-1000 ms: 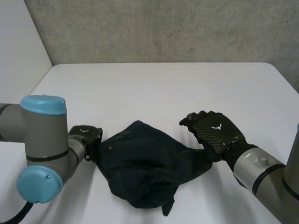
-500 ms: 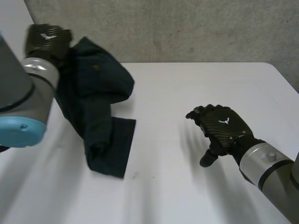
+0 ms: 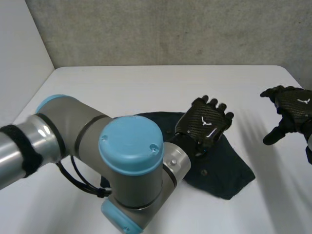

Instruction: Fold the shorts.

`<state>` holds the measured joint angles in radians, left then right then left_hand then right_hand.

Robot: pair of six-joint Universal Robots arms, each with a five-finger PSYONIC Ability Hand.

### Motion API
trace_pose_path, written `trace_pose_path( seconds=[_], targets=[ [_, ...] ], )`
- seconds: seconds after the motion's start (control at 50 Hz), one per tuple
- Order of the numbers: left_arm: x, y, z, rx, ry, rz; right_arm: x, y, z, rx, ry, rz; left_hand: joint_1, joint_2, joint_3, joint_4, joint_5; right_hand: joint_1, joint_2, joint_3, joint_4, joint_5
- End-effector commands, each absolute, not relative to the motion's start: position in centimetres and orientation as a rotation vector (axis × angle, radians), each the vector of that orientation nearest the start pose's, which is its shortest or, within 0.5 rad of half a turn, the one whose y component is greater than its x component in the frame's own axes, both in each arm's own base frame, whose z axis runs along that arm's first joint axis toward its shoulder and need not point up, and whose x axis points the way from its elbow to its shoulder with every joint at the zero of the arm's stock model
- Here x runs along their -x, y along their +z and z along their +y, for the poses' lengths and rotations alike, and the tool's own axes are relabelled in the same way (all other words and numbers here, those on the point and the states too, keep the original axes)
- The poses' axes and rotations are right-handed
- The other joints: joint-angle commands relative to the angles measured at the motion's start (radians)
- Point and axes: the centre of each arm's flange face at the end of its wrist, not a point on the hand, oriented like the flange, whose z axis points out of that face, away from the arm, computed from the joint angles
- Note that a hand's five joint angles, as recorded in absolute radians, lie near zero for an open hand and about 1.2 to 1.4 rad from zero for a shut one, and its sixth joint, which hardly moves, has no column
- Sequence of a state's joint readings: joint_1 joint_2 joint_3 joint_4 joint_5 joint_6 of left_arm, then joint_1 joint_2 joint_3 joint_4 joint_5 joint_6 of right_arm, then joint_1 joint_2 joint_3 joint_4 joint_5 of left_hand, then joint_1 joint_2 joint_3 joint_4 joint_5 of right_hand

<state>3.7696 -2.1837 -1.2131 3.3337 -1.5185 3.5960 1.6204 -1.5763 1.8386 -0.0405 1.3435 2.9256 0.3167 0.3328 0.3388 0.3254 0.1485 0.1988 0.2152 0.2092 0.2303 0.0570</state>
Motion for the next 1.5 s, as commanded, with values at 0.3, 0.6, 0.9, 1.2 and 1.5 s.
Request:
trace_pose_path(
  seconds=[0.3, 0.6, 0.9, 1.2, 1.5],
  targets=[
    [29.4, 20.6, -18.2, -1.046, -1.91, 2.217, -19.4, 21.5, -22.8, 1.374, -1.696, 2.061, -0.056, -0.072, -0.078, -0.065, -0.063, 0.024, 0.008, 0.014, -0.007, -0.009],
    [28.6, 15.0, -18.4, -1.021, -1.658, 2.439, -18.8, 16.4, -22.0, 1.6, -1.507, 1.986, -0.027, -0.043, -0.049, -0.036, -0.033, 0.03, 0.014, 0.02, -0.001, -0.003],
    [29.5, 14.1, -20.4, -0.99, -1.665, 2.435, -19.7, 13.3, -24.6, 1.652, -1.638, 1.897, 1.053, 1.037, 1.031, 1.044, 1.046, 1.197, 1.181, 1.187, 1.166, 1.165],
    [27.5, 29.7, -16.7, -0.894, -2.156, 2.248, -19.6, 27.6, -23.9, 1.125, -1.849, 1.871, 1.08, 1.063, 1.057, 1.071, 1.073, 1.197, 1.181, 1.187, 1.166, 1.165],
    [27.7, 25.7, -24.5, -0.857, -1.952, 2.352, -22.9, 28.1, -23.8, 1.124, -1.582, 1.973, 1.08, 1.063, 1.057, 1.071, 1.073, 1.197, 1.181, 1.187, 1.166, 1.165]
  ],
)
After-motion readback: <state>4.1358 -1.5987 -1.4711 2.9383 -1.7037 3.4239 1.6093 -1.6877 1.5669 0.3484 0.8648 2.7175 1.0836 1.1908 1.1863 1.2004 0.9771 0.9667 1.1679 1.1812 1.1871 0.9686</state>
